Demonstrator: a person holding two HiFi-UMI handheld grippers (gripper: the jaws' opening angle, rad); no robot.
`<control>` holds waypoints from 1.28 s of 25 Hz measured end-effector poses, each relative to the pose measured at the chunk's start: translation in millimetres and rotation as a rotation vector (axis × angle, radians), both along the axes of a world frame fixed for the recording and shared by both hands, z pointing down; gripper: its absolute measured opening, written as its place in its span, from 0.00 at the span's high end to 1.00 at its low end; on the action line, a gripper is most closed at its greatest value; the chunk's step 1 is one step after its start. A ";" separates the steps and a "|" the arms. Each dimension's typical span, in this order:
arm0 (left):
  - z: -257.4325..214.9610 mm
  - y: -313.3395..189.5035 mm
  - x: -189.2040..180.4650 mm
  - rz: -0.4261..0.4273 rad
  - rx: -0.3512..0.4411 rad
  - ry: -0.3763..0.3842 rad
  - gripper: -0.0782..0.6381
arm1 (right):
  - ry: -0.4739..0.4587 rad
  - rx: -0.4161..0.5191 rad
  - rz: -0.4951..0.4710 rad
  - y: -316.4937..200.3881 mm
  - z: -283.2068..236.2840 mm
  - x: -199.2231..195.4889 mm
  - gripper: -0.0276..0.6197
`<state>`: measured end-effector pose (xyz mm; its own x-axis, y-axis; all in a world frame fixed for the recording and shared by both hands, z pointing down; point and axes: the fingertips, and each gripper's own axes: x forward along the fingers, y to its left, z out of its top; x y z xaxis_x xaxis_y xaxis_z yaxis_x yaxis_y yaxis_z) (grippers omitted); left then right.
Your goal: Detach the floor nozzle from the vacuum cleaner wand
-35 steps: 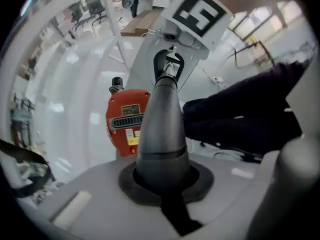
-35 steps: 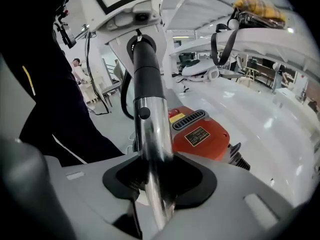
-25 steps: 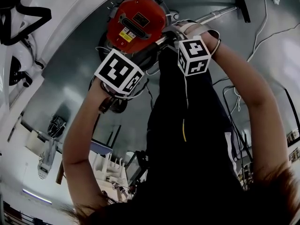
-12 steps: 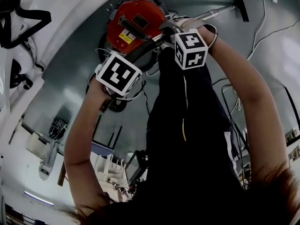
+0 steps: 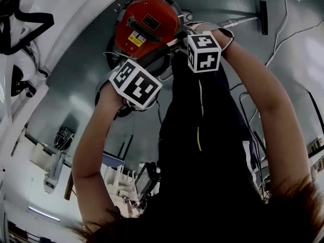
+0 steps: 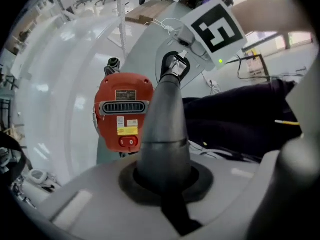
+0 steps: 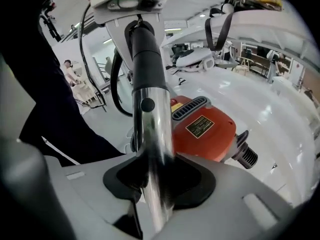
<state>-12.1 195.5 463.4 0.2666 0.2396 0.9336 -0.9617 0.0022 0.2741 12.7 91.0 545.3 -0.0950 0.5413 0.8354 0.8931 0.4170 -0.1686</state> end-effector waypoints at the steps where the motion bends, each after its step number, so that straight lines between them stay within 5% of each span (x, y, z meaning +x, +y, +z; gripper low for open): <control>1: -0.7 -0.6 0.9 0.001 0.003 0.008 0.86 | -0.025 -0.007 0.006 -1.8 -2.5 0.0 0.73; 4: 2.2 0.9 3.3 -0.029 0.018 0.077 0.86 | -0.108 -0.013 0.035 -4.6 -7.6 -2.2 0.74; 10: 9.0 2.4 -7.7 -0.030 0.048 0.096 0.85 | -0.164 -0.018 0.053 -6.1 -7.7 -13.1 0.74; 18: 6.4 -1.8 -12.9 -0.024 0.042 0.044 0.85 | -0.155 -0.038 0.043 -5.1 -3.0 -16.7 0.74; 20: 3.3 -0.3 -5.3 -0.068 0.031 0.125 0.85 | -0.209 -0.037 0.040 -5.5 -6.0 -16.1 0.74; 23: -10.9 -1.2 28.4 -0.255 -0.012 0.453 0.86 | -0.281 -0.003 0.044 -8.9 -5.2 -11.0 0.75; 25: -17.5 -7.6 35.1 -0.348 -0.001 0.522 0.85 | -0.262 0.003 0.036 -10.7 -2.4 -8.7 0.76; 27: -14.9 -11.6 27.5 -0.301 0.037 0.382 0.85 | -0.201 -0.014 0.013 -13.2 -1.1 -7.4 0.75; 32: -5.2 -11.0 0.6 0.030 0.135 -0.084 0.85 | -0.043 -0.075 -0.068 -17.0 -6.1 3.9 0.74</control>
<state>-11.5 184.5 458.2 0.1810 0.1172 0.9765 -0.9803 -0.0580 0.1887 16.6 74.1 539.2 -0.0913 0.6086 0.7882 0.9259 0.3433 -0.1578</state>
